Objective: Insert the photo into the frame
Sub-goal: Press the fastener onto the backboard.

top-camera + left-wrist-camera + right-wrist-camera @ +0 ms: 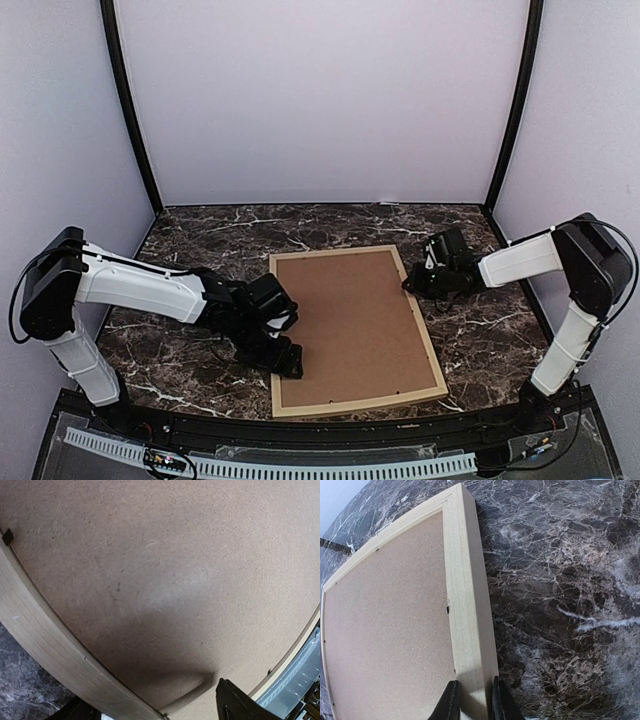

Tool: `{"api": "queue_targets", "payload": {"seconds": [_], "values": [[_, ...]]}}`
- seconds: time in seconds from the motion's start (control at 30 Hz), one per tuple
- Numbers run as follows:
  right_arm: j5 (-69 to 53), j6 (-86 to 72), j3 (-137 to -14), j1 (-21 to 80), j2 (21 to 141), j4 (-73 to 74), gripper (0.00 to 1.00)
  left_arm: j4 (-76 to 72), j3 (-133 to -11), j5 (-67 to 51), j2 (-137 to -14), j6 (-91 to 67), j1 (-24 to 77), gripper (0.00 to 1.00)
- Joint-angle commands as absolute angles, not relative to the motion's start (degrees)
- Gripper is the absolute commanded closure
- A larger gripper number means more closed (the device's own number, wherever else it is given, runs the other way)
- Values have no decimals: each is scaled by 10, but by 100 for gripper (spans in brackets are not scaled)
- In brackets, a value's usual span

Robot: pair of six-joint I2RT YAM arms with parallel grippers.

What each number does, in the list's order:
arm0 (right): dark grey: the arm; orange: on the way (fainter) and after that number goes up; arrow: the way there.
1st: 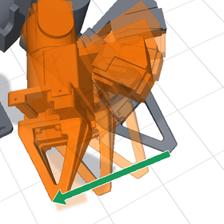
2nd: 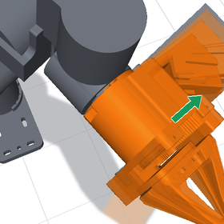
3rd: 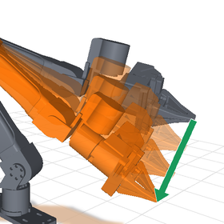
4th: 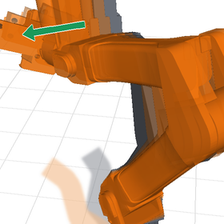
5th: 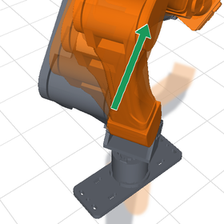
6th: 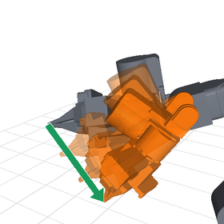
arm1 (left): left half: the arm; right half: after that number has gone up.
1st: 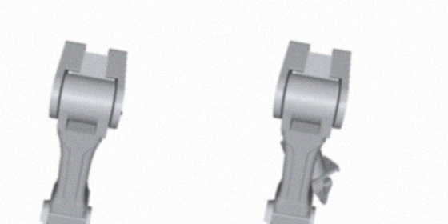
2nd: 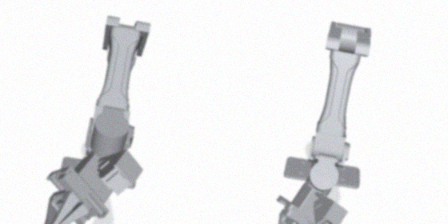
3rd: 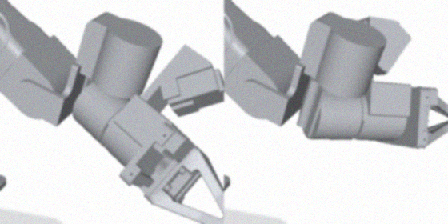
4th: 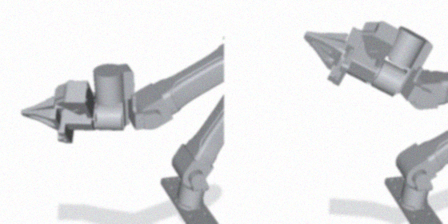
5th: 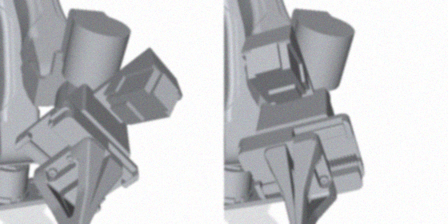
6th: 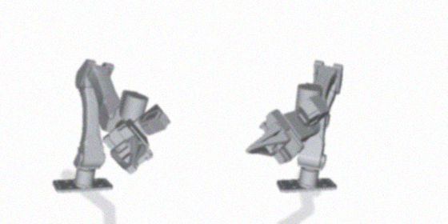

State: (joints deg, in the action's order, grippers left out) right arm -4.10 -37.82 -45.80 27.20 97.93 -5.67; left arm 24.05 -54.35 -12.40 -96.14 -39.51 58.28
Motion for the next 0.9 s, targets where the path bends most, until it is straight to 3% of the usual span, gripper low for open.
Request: {"api": "queue_targets", "payload": {"seconds": [0.0, 0.27, 0.87], "values": [[-70, -426, -439, 283, 982, 5, 95, 252, -525, -102, -993, -389, 585, 19], [-73, -427, -442, 284, 991, 2, 95, 282, -529, -50, -941, -386, 570, 19], [-76, -421, -457, 283, 999, 11, 93, 326, -468, -111, -823, -381, 531, 19]]}}
